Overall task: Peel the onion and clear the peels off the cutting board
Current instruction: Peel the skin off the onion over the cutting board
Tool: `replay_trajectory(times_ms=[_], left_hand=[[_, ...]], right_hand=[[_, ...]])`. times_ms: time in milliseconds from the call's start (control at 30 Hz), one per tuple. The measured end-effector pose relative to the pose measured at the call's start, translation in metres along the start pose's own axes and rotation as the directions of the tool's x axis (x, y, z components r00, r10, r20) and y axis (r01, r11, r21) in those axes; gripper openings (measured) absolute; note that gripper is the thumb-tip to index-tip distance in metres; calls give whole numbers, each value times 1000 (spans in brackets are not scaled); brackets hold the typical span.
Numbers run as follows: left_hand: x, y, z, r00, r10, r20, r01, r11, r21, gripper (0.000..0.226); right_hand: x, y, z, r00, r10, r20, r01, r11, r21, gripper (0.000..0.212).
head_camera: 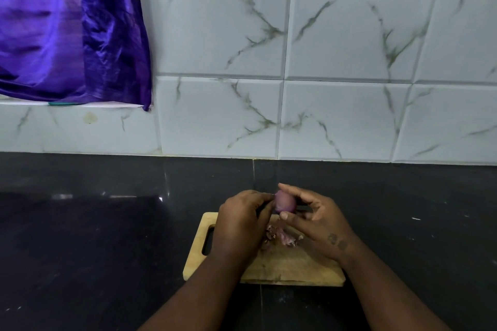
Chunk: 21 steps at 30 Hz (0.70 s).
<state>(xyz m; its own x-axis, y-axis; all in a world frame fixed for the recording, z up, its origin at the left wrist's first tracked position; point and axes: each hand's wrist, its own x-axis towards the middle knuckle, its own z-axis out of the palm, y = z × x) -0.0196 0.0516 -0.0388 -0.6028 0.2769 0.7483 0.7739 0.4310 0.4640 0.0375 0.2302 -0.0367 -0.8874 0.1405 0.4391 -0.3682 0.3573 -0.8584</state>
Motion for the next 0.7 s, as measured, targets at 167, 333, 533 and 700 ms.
replay_trajectory(times_ms=[167, 333, 533, 700], left_hand=[[1, -1, -1, 999, -2, 43, -1, 998, 61, 18], [0, 0, 2, 1000, 22, 18, -24, 992, 123, 25], [1, 2, 3, 994, -111, -1, 110, 992, 65, 2], [3, -4, 6, 967, -253, -11, 253, 967, -23, 8]], right_hand=[[1, 1, 1, 1000, 0, -9, 0, 1000, -20, 56], [0, -2, 3, 1000, -10, -4, 10, 1000, -26, 55], [-1, -1, 3, 1000, -13, 16, 13, 1000, 27, 55], [0, -1, 3, 999, -51, 13, 49, 992, 113, 53]])
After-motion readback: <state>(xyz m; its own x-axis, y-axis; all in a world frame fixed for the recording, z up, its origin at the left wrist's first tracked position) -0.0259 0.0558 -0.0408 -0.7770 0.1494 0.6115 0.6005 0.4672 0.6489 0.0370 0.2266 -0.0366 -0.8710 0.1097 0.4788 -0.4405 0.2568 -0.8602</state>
